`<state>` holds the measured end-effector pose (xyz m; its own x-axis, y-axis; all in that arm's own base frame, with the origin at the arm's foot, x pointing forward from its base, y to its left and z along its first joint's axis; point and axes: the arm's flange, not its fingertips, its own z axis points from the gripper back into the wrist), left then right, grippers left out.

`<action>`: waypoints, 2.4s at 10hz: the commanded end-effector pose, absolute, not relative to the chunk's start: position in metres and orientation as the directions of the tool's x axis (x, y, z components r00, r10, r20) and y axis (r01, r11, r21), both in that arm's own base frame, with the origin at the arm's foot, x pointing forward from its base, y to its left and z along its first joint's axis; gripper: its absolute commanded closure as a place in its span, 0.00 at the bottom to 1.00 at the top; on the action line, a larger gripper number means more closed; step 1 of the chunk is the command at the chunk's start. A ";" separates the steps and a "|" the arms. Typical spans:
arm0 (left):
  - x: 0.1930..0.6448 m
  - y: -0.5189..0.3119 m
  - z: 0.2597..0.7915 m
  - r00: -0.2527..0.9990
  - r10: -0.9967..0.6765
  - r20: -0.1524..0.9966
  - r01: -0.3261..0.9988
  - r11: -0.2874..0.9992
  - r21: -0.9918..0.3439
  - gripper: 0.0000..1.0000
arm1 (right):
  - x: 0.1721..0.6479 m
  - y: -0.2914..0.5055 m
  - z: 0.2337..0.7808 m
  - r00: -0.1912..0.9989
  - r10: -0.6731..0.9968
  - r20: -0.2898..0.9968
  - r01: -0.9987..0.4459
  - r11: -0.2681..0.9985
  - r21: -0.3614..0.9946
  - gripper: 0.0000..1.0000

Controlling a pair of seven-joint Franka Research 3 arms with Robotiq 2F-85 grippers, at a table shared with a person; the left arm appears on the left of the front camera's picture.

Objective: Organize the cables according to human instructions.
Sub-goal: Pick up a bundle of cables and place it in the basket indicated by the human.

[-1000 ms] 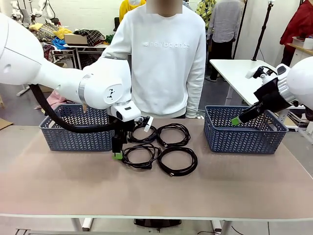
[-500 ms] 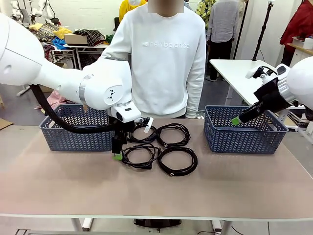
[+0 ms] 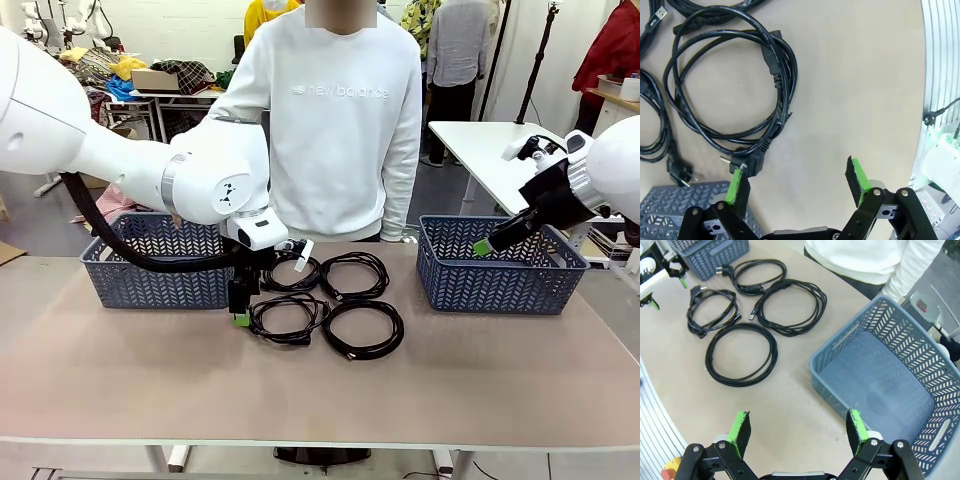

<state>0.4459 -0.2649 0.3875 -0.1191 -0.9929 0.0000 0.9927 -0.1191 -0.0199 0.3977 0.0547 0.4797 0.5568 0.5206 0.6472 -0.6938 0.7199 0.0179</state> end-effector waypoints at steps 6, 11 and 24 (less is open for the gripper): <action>0.441 -0.272 0.365 -0.216 -0.976 0.025 0.976 -0.216 -0.007 0.00 | 0.399 0.054 0.480 0.557 0.510 0.655 -0.694 0.719 0.030 0.00; 0.436 -0.275 0.332 -0.247 -0.968 0.038 0.969 -0.248 -0.010 0.00 | 0.399 0.054 0.480 0.557 0.510 0.655 -0.694 0.719 0.030 0.00; 0.445 -0.280 0.315 -0.239 -0.970 0.052 0.970 -0.241 -0.031 0.57 | 0.399 0.054 0.480 0.557 0.510 0.655 -0.694 0.719 0.030 0.00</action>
<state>0.4443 -0.2835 0.3148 -0.2321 -0.9721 0.0355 0.9721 -0.2330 -0.0270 0.3976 0.0547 0.4797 0.5569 0.5207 0.6471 -0.6938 0.7199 0.0178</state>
